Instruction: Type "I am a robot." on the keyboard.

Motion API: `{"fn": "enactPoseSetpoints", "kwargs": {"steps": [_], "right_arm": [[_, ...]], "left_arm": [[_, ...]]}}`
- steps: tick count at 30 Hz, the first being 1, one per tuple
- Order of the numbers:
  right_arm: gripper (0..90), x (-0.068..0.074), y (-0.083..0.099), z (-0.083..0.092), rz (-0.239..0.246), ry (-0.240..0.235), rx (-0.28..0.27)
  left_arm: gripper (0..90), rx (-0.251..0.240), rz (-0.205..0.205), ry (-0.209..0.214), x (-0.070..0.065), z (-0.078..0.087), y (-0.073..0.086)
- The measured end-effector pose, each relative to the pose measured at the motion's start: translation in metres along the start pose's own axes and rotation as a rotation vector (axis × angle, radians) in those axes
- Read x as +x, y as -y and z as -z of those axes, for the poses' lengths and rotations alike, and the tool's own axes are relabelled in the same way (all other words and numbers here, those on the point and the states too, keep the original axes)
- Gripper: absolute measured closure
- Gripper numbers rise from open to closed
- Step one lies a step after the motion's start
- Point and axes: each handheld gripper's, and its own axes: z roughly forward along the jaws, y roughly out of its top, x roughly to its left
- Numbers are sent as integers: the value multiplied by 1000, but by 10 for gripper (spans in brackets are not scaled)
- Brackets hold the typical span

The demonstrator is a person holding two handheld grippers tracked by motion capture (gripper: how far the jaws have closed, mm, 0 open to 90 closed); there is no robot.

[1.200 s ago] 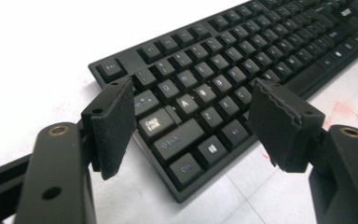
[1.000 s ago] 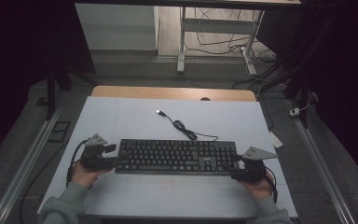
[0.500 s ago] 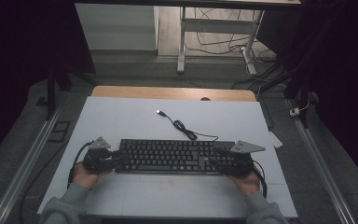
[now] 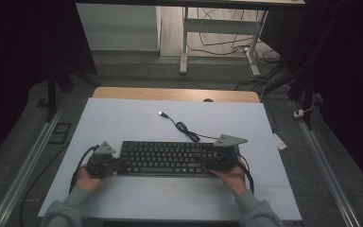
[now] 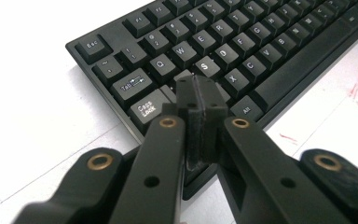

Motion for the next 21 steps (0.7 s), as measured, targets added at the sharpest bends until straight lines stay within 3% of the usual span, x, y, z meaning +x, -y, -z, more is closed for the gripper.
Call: {"fn": "enactPoseSetpoints", "kwargs": {"steps": [7,8,10,15,16,19,21], "right_arm": [[468,11,-14,-22,22,-13,10],[519,12,-16,-25,30,-20,7],[534,13,-17,-27,30,-29,6],[776,14,-21,-36,34,-71,20],[776,14,-21,-36,34,-71,20],[899,13,-22,-39,31,-79,35],[900,13,-22,-41,27,-82,36]], "left_arm": [[890,-3,6,-9,2,-1,2],[890,-2,6,-9,2,-1,2],[890,-3,6,-12,2,-1,3],[890,-5,6,-15,2,-1,3],[890,-5,6,-14,2,-1,3],[890,-2,4,-11,2,-2,3],[890,-1,4,-10,1,-2,3]]}}
